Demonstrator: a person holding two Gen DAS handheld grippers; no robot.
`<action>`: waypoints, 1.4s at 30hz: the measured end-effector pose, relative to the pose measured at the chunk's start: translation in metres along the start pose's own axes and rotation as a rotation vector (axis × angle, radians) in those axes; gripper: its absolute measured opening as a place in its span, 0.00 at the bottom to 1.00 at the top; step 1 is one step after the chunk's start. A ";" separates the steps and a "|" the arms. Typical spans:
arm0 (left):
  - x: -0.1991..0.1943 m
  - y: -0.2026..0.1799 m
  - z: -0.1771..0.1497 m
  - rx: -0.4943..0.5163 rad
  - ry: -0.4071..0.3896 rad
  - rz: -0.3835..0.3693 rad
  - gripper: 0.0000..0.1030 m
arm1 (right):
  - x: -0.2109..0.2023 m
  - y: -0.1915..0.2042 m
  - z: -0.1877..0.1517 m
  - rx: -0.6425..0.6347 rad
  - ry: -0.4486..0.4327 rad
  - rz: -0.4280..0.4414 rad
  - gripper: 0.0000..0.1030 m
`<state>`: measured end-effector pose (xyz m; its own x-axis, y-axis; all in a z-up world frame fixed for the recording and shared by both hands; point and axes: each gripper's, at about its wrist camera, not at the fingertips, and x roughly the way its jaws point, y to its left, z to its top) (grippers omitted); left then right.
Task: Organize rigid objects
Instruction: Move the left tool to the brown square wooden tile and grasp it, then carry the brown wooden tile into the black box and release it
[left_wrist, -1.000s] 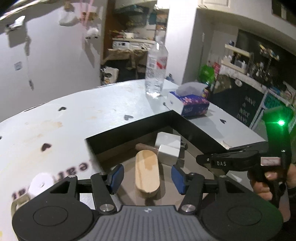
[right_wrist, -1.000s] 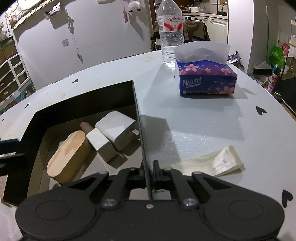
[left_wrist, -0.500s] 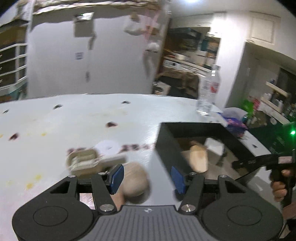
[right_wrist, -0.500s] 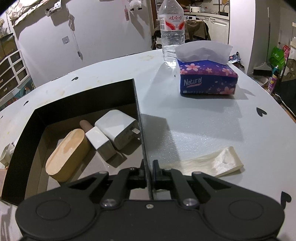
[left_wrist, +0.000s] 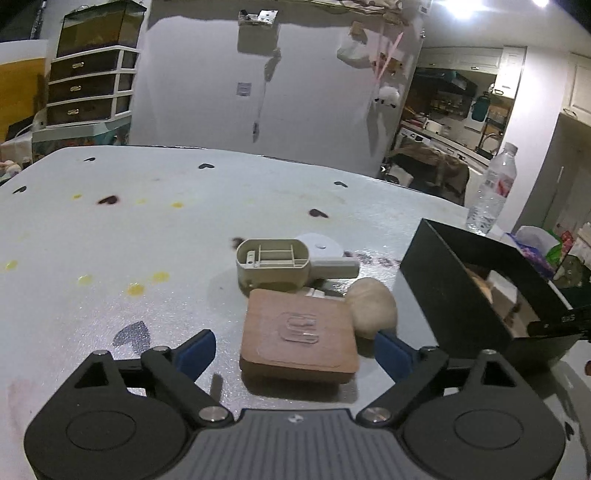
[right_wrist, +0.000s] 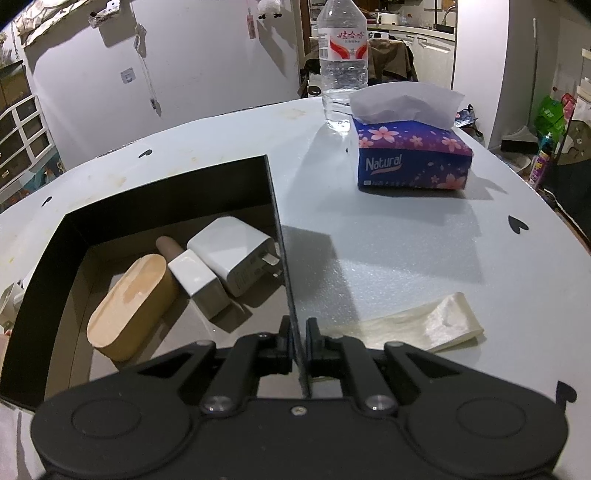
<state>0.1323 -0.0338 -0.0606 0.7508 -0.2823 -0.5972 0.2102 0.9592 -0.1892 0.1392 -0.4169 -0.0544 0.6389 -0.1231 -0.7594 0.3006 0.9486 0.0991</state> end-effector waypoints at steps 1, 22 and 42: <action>0.001 -0.001 0.000 0.001 0.000 0.001 0.90 | 0.000 0.000 0.000 0.000 0.000 -0.001 0.08; 0.015 -0.004 0.001 -0.005 0.005 0.038 0.74 | 0.000 0.002 0.000 -0.010 0.003 -0.004 0.08; 0.021 -0.121 0.065 0.130 0.054 -0.435 0.74 | 0.000 -0.001 0.000 -0.002 0.006 0.015 0.07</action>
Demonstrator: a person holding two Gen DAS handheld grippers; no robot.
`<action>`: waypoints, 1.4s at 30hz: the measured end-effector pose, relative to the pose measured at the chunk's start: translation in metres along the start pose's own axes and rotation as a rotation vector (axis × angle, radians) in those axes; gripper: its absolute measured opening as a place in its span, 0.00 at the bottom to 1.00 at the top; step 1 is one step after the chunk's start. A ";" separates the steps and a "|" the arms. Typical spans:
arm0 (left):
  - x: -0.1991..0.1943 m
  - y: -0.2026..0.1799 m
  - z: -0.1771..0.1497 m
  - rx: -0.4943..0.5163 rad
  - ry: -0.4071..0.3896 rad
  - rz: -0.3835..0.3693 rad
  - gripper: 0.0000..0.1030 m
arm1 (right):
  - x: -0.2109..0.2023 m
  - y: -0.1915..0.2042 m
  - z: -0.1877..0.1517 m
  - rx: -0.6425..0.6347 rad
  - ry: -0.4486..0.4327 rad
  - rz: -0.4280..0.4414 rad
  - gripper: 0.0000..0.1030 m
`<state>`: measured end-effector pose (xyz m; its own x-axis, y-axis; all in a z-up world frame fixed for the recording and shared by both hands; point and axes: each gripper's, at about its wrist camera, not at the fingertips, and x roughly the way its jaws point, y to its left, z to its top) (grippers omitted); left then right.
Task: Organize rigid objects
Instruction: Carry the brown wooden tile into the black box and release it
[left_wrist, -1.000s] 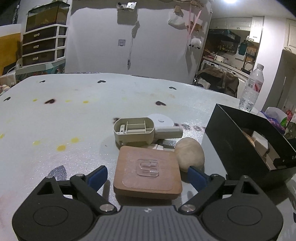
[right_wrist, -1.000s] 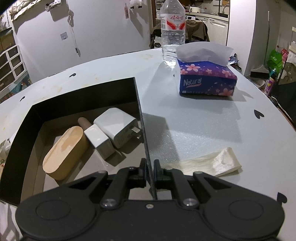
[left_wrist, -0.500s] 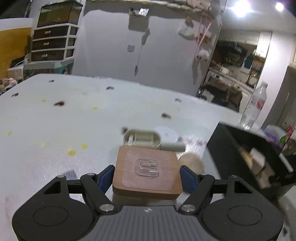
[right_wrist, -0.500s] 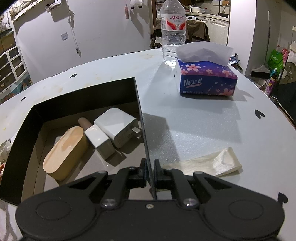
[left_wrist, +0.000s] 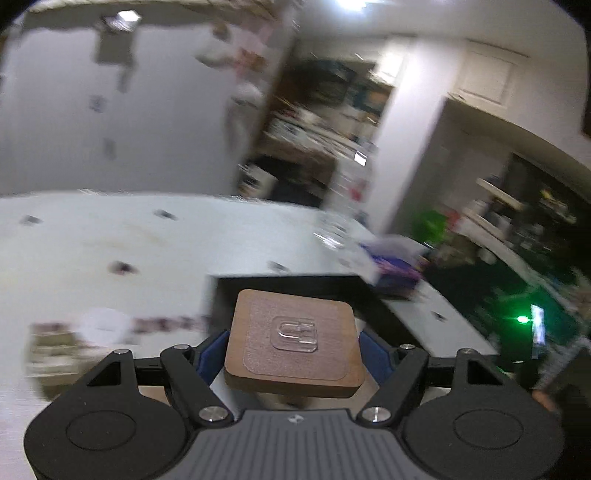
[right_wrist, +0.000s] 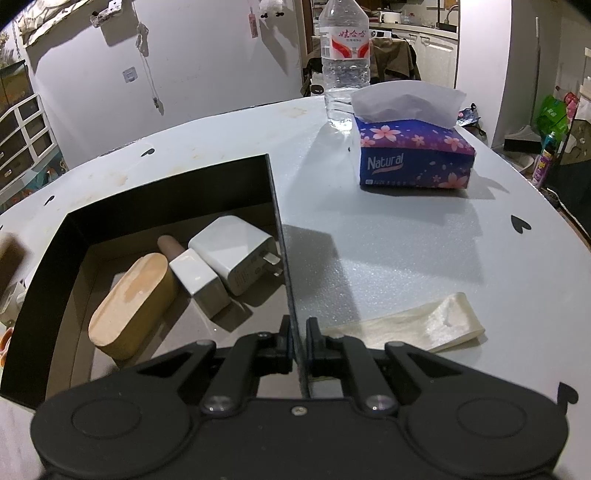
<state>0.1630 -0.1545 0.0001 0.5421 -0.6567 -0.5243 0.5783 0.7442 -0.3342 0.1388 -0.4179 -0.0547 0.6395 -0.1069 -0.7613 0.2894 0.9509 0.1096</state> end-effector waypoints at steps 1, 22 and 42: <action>0.009 -0.005 0.000 -0.009 0.027 -0.034 0.74 | 0.000 0.000 0.000 0.000 0.000 0.001 0.07; 0.072 -0.016 0.005 -0.106 0.184 -0.115 0.93 | 0.000 -0.004 0.000 0.018 0.002 0.024 0.08; 0.090 -0.035 -0.003 0.143 0.232 -0.023 0.38 | -0.001 -0.003 0.000 0.019 0.002 0.024 0.08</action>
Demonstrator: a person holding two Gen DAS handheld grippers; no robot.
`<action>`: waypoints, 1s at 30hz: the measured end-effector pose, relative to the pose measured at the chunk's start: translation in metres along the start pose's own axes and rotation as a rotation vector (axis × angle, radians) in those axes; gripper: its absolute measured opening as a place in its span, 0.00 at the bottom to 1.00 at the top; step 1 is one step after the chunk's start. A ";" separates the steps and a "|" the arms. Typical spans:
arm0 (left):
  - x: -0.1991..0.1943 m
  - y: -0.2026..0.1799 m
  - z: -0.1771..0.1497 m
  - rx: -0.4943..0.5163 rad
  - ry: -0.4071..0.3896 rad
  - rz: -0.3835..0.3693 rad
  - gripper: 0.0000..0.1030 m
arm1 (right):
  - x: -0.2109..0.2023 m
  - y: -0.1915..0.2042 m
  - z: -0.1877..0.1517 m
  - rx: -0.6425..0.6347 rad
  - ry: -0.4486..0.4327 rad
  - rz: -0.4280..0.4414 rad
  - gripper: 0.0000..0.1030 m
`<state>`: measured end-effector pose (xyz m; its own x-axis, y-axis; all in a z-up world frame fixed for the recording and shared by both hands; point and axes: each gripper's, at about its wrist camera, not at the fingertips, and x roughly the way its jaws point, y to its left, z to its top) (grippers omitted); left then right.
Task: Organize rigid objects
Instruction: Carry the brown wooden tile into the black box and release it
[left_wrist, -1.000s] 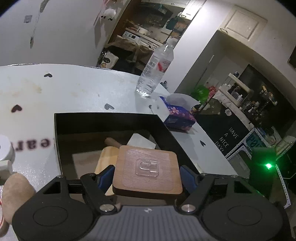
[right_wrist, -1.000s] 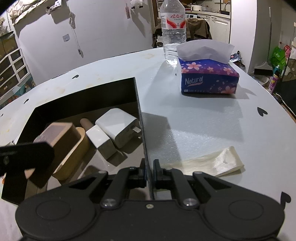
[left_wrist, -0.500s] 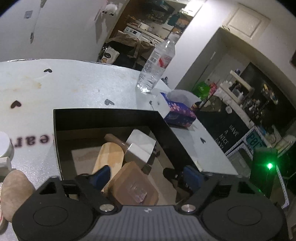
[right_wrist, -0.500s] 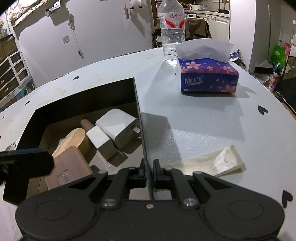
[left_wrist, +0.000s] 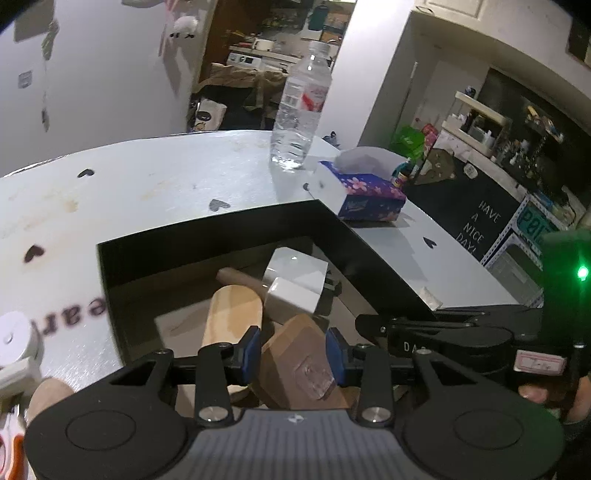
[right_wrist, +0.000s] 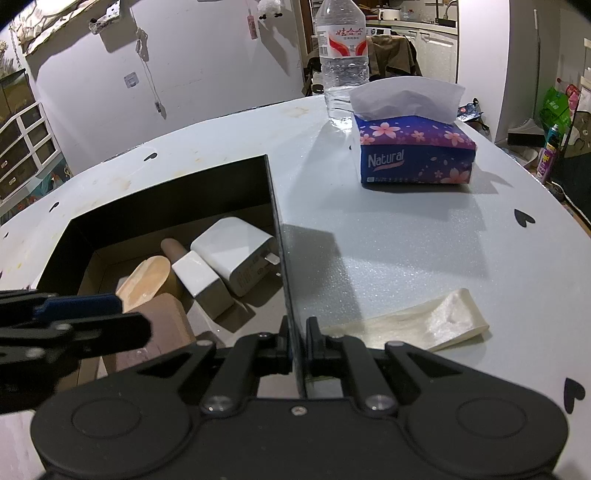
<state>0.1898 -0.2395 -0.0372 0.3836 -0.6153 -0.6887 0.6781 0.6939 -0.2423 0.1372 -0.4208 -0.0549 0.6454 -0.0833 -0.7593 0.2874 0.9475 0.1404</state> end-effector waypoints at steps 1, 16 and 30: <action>0.002 -0.001 0.000 0.004 -0.004 -0.002 0.38 | 0.000 0.000 0.000 0.000 0.000 0.000 0.08; -0.026 0.000 -0.011 0.243 0.086 0.102 0.26 | 0.000 0.000 0.000 0.005 -0.002 0.004 0.08; 0.007 -0.009 -0.001 0.250 0.104 0.073 0.26 | 0.000 -0.001 0.000 0.009 -0.002 0.009 0.08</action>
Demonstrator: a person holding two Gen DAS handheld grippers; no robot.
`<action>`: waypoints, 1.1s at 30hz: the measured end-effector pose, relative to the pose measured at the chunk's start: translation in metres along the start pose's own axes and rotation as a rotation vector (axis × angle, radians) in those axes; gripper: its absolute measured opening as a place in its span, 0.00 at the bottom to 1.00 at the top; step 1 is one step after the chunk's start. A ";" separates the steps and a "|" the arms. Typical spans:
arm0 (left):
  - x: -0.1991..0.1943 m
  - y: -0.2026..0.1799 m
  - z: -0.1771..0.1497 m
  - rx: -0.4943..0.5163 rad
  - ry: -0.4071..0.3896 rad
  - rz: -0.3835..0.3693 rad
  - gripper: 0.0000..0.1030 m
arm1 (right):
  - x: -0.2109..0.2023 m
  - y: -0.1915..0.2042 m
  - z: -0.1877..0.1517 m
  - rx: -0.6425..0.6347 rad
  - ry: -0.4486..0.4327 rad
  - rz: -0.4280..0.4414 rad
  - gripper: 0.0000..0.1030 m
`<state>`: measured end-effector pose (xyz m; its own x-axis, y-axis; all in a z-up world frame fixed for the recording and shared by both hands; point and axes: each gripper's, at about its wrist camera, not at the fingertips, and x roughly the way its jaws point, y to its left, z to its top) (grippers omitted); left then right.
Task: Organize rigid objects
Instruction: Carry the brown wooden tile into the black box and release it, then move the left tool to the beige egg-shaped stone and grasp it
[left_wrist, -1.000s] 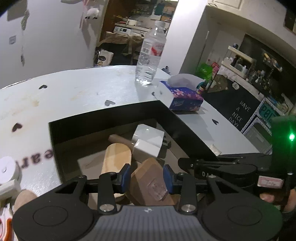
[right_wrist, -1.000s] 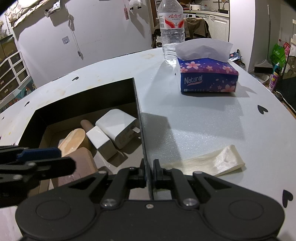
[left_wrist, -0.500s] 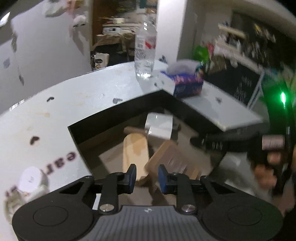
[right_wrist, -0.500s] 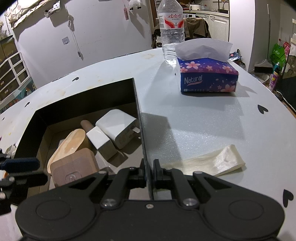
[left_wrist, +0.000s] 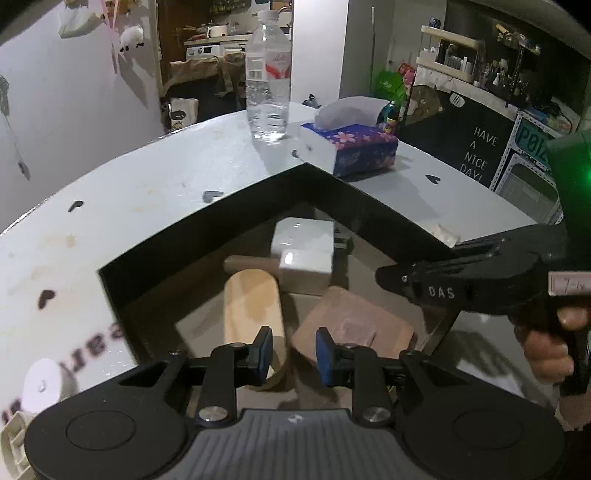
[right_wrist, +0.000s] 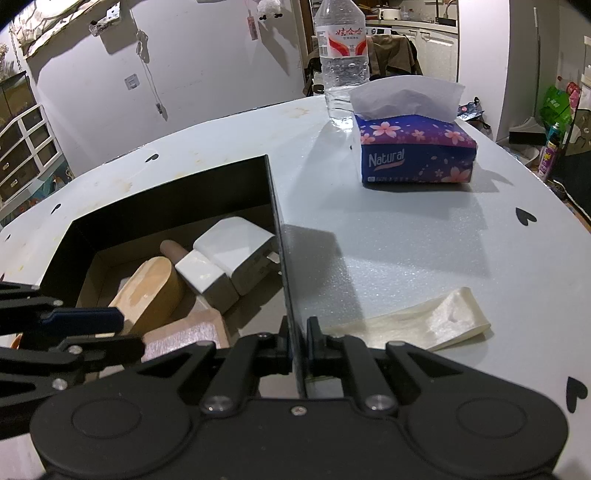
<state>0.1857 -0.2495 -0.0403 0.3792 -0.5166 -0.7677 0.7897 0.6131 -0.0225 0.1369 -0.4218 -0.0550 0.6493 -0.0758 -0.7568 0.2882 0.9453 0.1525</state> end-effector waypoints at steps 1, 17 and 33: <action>0.001 -0.001 0.000 0.003 -0.003 0.003 0.26 | 0.000 0.000 0.000 0.000 0.000 0.000 0.08; -0.030 0.002 -0.007 -0.068 -0.064 -0.024 0.82 | 0.000 0.000 0.000 -0.007 0.005 -0.001 0.08; -0.077 0.011 -0.039 -0.117 -0.173 0.077 0.91 | 0.001 0.003 0.001 -0.032 0.010 -0.014 0.08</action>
<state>0.1464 -0.1796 -0.0069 0.5218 -0.5541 -0.6487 0.6975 0.7149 -0.0496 0.1389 -0.4194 -0.0543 0.6385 -0.0858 -0.7648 0.2741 0.9540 0.1218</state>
